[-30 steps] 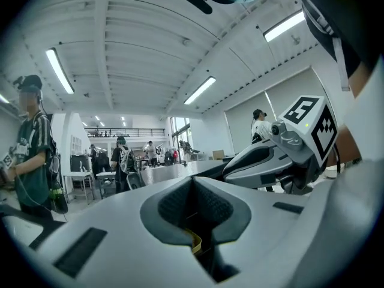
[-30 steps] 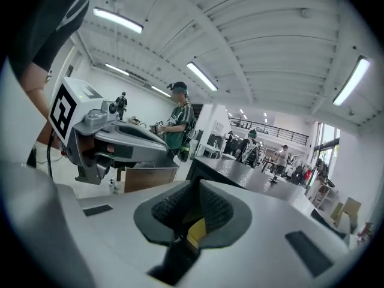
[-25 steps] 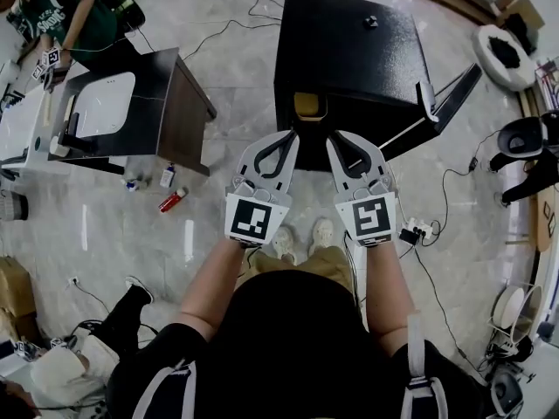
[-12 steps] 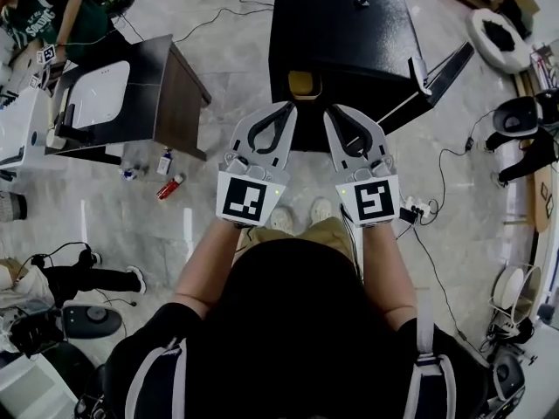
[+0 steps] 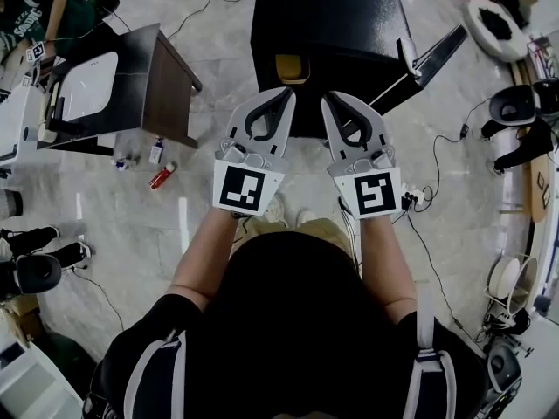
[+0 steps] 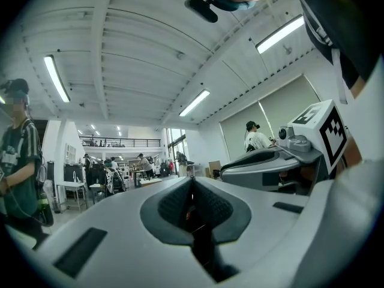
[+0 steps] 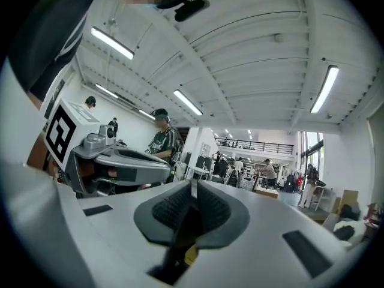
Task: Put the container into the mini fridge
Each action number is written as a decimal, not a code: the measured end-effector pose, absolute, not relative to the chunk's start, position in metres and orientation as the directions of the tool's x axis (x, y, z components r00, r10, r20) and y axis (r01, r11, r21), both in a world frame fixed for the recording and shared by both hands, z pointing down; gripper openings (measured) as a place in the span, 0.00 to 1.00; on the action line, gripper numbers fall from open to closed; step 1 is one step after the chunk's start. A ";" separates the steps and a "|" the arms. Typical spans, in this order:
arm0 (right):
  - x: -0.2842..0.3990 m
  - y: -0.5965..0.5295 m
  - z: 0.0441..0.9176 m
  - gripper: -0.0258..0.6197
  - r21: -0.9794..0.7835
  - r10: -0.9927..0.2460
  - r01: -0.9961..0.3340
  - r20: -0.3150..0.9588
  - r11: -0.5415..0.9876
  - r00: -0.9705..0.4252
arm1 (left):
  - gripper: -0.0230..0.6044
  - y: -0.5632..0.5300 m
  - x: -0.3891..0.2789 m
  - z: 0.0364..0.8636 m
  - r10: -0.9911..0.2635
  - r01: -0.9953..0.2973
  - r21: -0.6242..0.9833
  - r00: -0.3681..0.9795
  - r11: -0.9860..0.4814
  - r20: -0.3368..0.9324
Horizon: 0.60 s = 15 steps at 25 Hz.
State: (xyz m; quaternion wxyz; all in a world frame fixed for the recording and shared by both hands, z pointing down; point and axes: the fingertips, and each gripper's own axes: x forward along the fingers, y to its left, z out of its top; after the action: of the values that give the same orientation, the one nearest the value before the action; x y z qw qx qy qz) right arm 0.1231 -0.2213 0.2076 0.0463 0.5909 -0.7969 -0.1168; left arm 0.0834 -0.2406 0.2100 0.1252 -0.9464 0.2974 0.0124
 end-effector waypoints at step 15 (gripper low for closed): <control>0.150 -0.154 0.169 0.10 0.201 -0.929 -0.939 -0.191 0.279 -0.317 | 0.07 -0.173 0.115 0.188 -0.625 -0.637 -0.234 0.769 -0.734 -0.132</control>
State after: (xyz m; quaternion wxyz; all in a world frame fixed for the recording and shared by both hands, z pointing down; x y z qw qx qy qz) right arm 0.1501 -0.1543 0.1693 -0.0180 0.5843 -0.7994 -0.1387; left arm 0.1153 -0.1726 0.1877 0.1335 -0.9310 0.3391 0.0222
